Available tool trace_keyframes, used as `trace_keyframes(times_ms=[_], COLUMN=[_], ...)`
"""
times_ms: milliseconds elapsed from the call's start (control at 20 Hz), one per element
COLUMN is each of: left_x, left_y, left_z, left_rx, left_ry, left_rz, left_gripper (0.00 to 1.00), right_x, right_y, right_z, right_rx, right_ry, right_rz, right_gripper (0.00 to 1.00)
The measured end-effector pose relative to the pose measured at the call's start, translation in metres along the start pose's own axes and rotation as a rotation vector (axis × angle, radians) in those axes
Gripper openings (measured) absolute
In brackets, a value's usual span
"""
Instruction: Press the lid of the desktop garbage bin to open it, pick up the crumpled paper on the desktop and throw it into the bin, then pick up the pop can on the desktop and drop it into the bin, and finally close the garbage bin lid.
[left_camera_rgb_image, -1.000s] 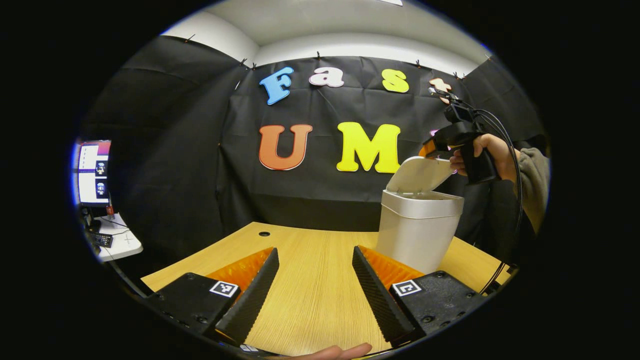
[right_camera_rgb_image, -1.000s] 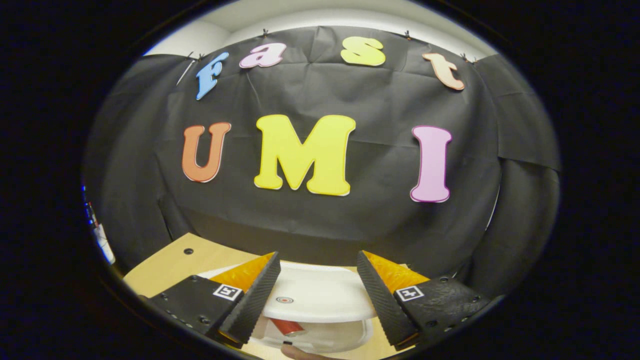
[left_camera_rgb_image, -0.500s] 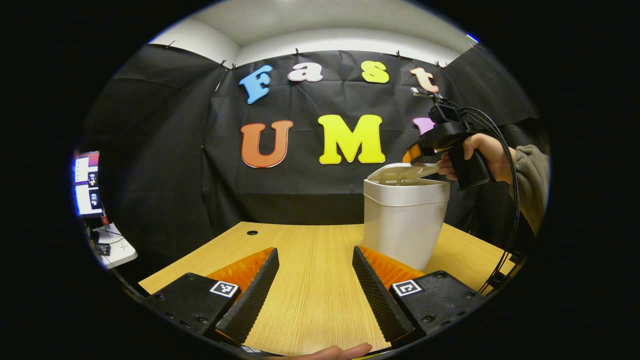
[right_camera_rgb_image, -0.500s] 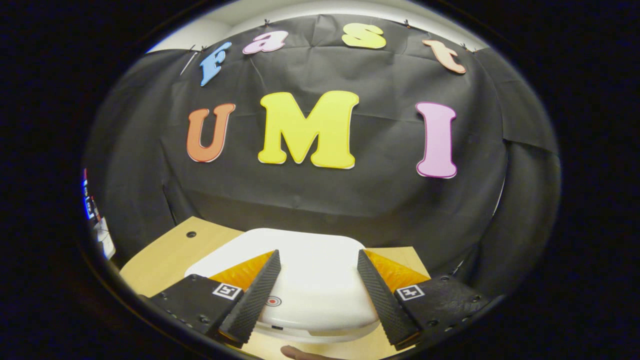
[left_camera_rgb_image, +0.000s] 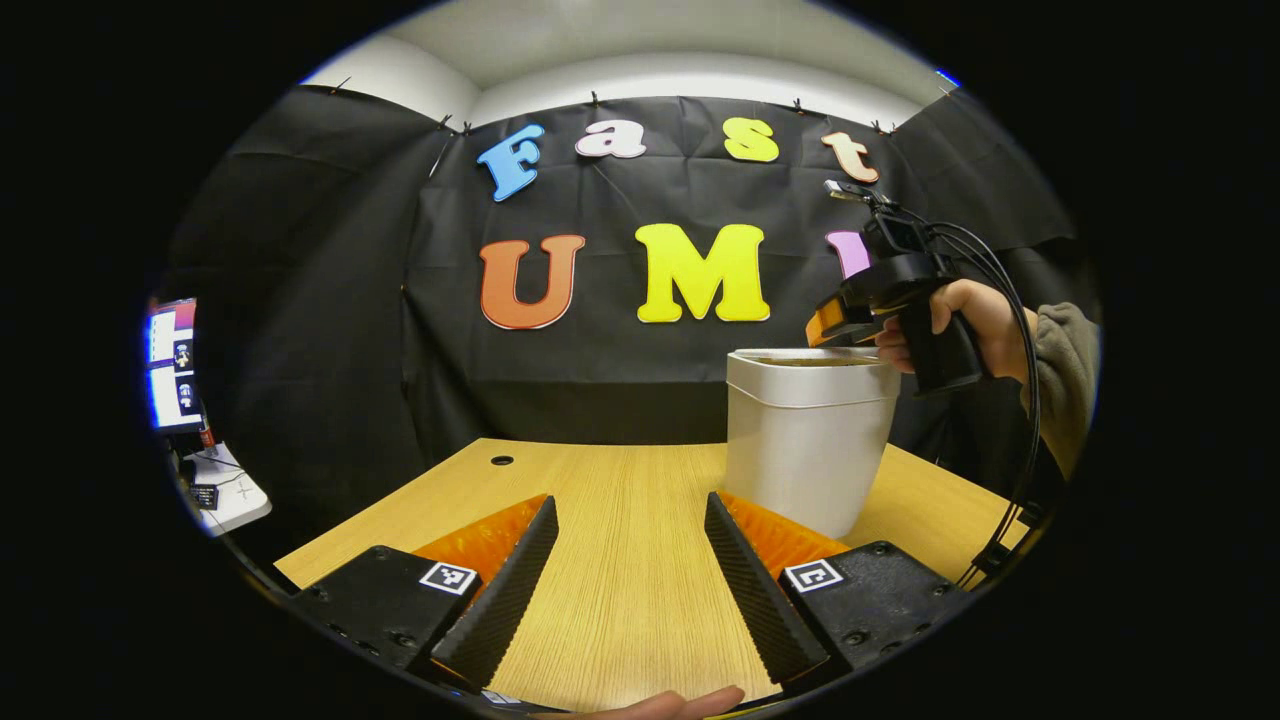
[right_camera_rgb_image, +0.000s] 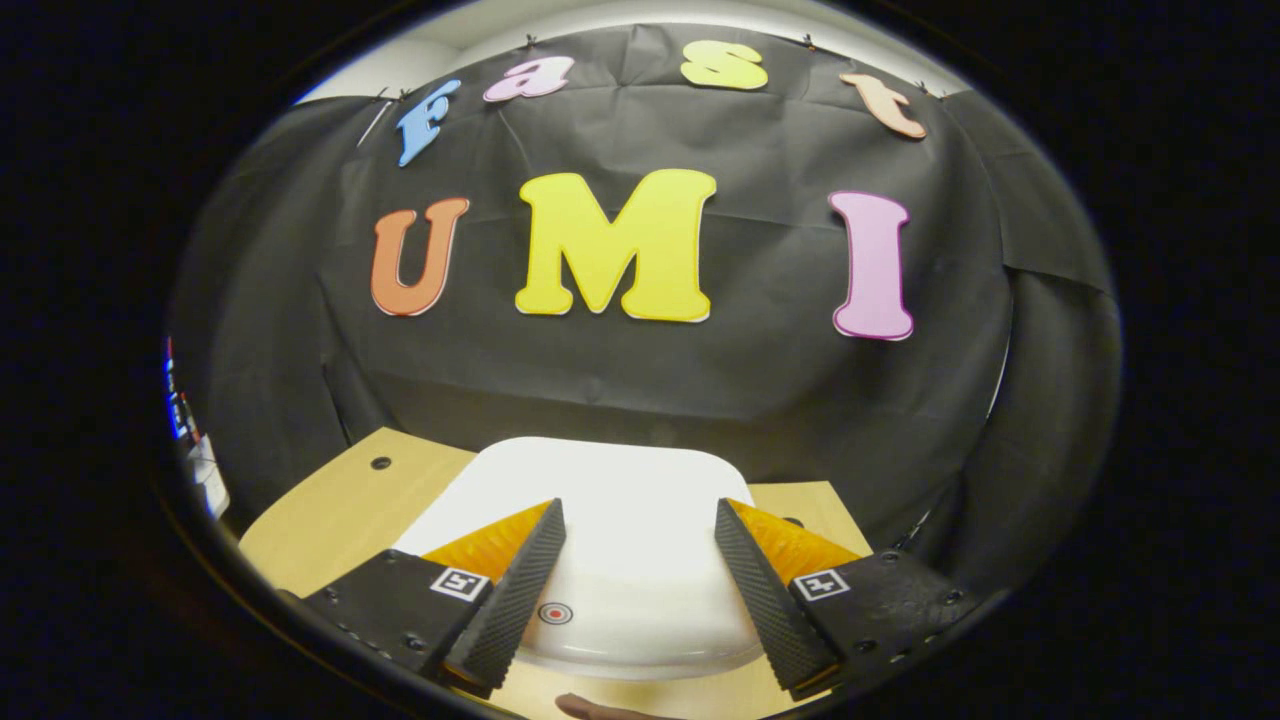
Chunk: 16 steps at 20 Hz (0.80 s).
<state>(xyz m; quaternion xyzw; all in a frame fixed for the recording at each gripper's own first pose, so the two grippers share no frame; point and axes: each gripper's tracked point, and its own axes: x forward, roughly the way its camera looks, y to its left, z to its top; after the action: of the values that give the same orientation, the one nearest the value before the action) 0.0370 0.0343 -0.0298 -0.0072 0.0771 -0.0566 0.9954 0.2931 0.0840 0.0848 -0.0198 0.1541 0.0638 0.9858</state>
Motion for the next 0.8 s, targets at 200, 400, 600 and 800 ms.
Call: trace_keyframes(times_ms=[200,400,600,800], left_x=[0.001,0.002,0.003,0.002], left_y=[0.002,0.001,0.001,0.000], left_z=[-0.002,-0.002,-0.004,-0.004], left_rx=[-0.003,-0.004,-0.002,-0.003], left_ry=[0.009,0.014,0.016,0.018], left_rz=[0.001,0.000,-0.002,-0.007], left_gripper=[0.96,0.96,0.96,0.96], right_x=[0.000,-0.005,-0.011,-0.025], right_y=[0.000,0.002,0.003,0.004], right_z=[-0.004,-0.010,-0.014,-0.021], right_rx=[0.021,0.068,0.076,0.091], right_ry=[-0.014,-0.085,-0.178,-0.213], right_rz=[-0.006,0.001,-0.006,-0.038], right_gripper=[0.94,0.96,0.96,0.95])
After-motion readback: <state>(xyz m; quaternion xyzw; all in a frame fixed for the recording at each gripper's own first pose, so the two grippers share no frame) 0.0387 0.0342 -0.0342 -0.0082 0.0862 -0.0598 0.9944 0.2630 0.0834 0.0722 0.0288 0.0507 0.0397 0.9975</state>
